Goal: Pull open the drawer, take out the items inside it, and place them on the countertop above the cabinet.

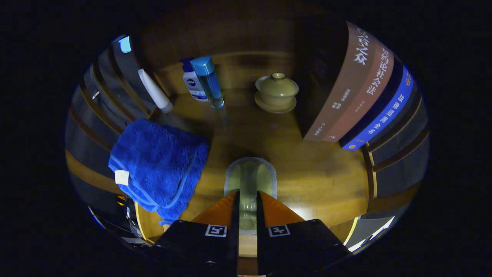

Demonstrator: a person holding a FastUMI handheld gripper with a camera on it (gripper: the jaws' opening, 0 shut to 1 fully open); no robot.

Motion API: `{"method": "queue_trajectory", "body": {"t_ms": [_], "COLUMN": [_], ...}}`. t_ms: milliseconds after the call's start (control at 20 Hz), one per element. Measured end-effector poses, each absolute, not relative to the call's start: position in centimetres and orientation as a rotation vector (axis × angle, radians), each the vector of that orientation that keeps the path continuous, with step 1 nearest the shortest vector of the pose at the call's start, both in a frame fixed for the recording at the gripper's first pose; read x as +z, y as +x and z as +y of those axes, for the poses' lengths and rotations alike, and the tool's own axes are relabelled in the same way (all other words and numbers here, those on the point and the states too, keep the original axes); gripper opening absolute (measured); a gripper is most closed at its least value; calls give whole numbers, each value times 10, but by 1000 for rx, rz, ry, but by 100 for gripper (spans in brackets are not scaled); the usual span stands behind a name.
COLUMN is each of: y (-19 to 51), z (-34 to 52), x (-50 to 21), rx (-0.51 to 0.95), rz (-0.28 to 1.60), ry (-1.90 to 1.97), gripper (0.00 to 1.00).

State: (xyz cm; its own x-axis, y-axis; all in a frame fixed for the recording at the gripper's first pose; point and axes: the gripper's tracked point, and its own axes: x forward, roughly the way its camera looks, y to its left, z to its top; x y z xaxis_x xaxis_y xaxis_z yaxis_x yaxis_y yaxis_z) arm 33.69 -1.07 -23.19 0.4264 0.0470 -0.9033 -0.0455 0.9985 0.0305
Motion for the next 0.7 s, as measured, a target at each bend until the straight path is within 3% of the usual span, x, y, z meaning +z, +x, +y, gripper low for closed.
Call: {"method": "queue_trajectory", "body": {"t_ms": [200,450,700], "y": [342,338,341], "z": [-15,-13,-9], "x": [-234,-221,-164], "rx": [45,50,86], "rz": [1125,1070,845], "ry": [-37,-1,9], "gripper": [28,100,100]}}
